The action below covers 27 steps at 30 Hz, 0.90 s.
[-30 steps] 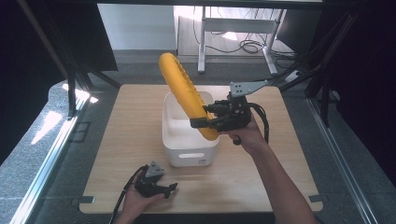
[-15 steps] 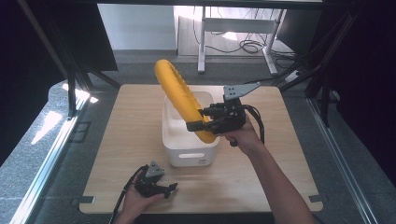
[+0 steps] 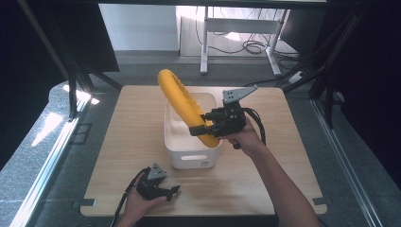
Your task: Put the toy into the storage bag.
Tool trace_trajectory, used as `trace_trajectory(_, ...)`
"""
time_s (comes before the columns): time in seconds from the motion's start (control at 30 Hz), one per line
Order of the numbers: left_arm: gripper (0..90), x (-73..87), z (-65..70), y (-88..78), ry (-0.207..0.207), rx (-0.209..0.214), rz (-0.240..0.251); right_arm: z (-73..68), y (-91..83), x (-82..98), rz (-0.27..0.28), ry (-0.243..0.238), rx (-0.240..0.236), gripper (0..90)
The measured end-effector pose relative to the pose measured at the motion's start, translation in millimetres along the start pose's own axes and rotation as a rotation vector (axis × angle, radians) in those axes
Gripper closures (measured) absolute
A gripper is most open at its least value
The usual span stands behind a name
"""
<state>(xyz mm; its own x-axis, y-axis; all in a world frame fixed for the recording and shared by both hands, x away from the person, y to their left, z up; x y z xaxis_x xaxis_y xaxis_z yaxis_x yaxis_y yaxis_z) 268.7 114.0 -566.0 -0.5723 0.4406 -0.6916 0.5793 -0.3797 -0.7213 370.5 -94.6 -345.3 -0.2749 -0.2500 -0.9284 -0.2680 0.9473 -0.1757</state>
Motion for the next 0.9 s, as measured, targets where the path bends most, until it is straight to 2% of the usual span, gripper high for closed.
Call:
trace_trajectory(0.5, 23.4, 0.2, 0.6, 0.5, -0.005, 0.002, 0.0, 22.1, 4.3, 14.6, -0.019, 0.051, 0.006, 51.0)
trace_trajectory(0.9, 23.4, 0.3, 0.5, 0.7, -0.002, 0.002, -0.001, 33.6, 7.0, 25.1, -0.03, 0.077, 0.009, 50.8)
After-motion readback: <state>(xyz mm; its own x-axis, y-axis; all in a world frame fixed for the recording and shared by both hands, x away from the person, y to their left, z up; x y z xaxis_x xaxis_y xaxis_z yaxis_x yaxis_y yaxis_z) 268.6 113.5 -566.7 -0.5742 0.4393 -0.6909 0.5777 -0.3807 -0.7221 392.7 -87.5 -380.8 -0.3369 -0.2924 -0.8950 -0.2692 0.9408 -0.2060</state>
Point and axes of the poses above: each handheld gripper's, and its own axes: y roughly forward along the jaws, x roughly out of its underside, z roughly to its right, the point moved 4 cm from there along y, roughly forward along the jaws, and after that the axes turned 12 degrees about -x, right-handed, at the moved point
